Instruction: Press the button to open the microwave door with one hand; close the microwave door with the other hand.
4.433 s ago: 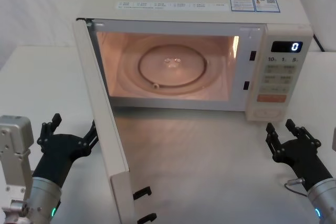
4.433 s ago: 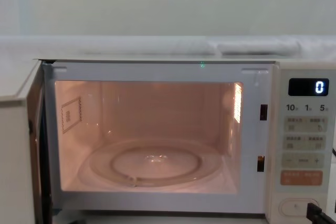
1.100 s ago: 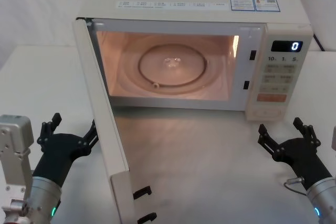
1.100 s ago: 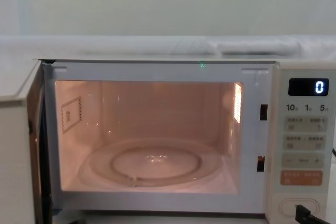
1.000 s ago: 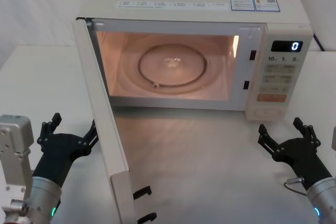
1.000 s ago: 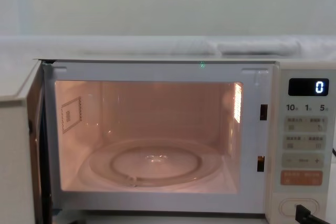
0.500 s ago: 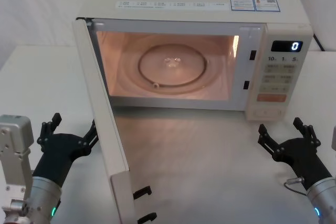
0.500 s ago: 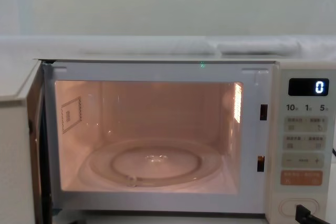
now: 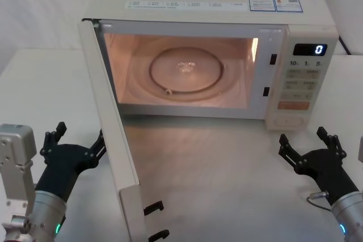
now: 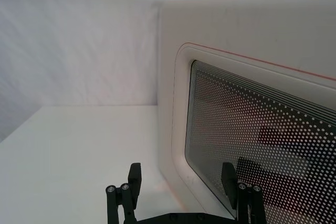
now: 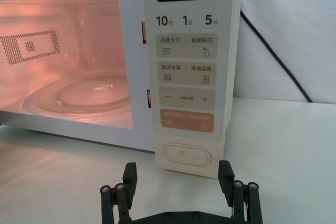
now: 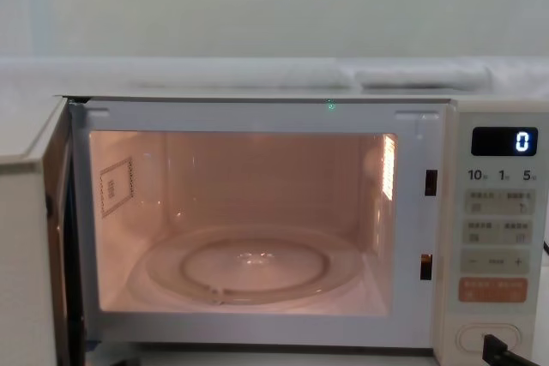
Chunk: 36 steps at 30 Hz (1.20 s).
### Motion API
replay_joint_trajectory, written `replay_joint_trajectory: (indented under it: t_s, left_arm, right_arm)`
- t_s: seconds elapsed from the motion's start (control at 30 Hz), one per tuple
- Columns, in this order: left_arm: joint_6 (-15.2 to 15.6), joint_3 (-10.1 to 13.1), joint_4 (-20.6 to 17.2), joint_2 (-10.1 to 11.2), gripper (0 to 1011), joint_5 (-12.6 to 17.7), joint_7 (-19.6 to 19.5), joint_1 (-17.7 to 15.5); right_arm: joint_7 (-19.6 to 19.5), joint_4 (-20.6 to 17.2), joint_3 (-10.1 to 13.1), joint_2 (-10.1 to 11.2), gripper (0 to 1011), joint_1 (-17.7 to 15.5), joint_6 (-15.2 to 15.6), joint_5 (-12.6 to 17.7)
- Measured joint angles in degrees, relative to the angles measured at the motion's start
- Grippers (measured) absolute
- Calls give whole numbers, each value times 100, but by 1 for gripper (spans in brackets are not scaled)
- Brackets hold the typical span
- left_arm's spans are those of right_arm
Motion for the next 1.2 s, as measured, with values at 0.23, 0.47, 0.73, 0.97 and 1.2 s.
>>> replay_joint_trajectory:
  t_s: [0.23, 0.47, 0.73, 0.97, 1.2]
  left_arm:
    - [0, 0, 0, 0, 1001, 0, 0, 0]
    - [0, 0, 0, 0, 1001, 0, 0, 0]
    - [0, 0, 0, 0, 1001, 0, 0, 0]
    - [0, 0, 0, 0, 1001, 0, 0, 0]
    - [0, 0, 0, 0, 1001, 0, 0, 0]
  right_arm:
    - [0, 0, 0, 0, 1002, 0, 0, 0]
    - [0, 0, 0, 0, 1002, 0, 0, 0]
    - [0, 0, 0, 0, 1002, 0, 0, 0]
    - [0, 0, 0, 0, 1002, 1, 0, 0]
    - [0, 0, 0, 0, 1002, 0, 0, 0]
